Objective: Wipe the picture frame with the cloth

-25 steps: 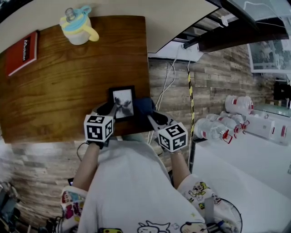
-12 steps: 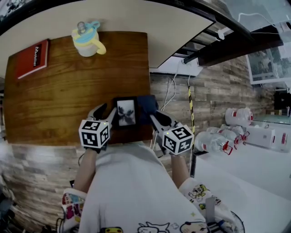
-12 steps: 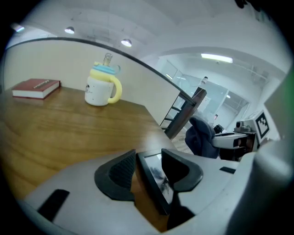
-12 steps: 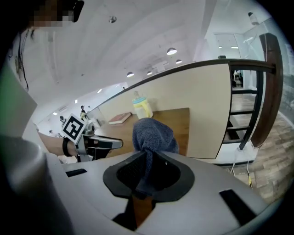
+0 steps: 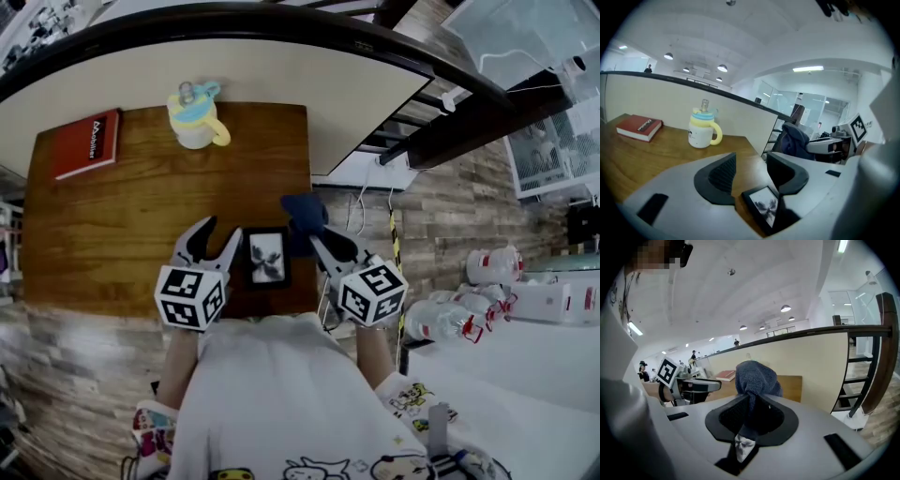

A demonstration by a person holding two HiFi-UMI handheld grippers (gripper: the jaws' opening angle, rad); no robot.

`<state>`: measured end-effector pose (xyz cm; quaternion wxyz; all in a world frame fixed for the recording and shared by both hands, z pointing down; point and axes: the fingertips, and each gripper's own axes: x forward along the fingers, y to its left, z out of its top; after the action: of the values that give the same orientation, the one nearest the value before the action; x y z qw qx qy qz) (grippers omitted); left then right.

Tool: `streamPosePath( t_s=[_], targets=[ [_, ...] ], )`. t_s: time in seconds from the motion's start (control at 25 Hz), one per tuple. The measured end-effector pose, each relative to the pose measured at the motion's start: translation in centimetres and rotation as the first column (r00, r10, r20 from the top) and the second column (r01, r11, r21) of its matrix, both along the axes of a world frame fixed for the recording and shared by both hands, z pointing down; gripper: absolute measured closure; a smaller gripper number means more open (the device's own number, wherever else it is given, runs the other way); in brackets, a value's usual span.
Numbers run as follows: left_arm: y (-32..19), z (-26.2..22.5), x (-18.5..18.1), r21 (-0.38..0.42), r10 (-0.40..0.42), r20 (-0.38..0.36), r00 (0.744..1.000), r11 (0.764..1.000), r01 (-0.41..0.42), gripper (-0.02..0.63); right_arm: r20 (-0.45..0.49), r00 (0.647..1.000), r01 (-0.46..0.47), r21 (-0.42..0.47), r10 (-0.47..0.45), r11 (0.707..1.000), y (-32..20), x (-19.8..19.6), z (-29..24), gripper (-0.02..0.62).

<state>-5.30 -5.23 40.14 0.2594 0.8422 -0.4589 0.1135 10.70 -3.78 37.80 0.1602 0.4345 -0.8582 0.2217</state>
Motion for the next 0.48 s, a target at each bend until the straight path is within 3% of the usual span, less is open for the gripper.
streamPosePath(
  t_s=[0.28, 0.48],
  targets=[
    [-0.5, -5.7, -1.1, 0.143, -0.024, -0.018, 1.000, 0.989, 0.026, 0.417, 0.033, 0.999, -0.015, 0.113, 0.012, 0.993, -1.5, 0.0, -4.2, 0.549],
    [0.0, -8.2, -1.5, 0.201, -0.023, -0.040, 0.999, 0.979, 0.031, 0.420, 0.048, 0.999, -0.024, 0.192, 0.015, 0.981, -1.8, 0.2, -6.7, 0.549]
  ],
)
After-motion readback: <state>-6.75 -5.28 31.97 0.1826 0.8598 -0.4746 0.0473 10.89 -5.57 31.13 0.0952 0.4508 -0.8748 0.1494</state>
